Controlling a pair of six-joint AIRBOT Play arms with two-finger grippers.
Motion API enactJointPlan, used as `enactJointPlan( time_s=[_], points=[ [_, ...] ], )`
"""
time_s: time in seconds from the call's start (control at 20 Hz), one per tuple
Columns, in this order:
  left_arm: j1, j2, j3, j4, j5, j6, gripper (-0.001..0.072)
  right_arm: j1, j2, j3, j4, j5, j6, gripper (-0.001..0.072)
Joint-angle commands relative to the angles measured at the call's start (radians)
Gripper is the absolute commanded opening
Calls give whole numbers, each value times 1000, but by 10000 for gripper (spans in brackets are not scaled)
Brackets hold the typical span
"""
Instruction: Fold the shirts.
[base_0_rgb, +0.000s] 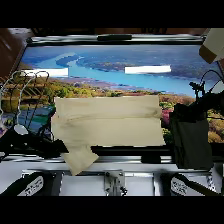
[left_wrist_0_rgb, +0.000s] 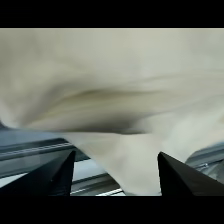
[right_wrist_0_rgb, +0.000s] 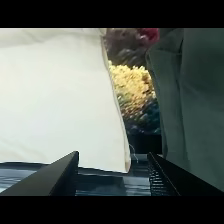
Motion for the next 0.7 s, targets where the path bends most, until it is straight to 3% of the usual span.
enactJointPlan(
  time_s=[0.0, 0.1, 0.2, 0.4, 0.65],
  points=[
    [-51, -41, -43, -35, 109, -2, 575, -1, 1, 0, 9, 24, 21, 534],
    [-76, -71, -46, -39, 145, -41, 221, -1, 1, -2, 5, 57, 21, 534],
    [-78, -68, -45, -43, 156, -39, 42, -1, 2, -38, 1, 76, 18, 534],
    [-78, -51, -45, -43, 138, -23, 42, -1, 2, -237, 66, 49, -21, 538],
    [-78, 18, -45, -43, 133, -23, 42, -1, 2, -376, -8, -73, 3, 539]
  ],
)
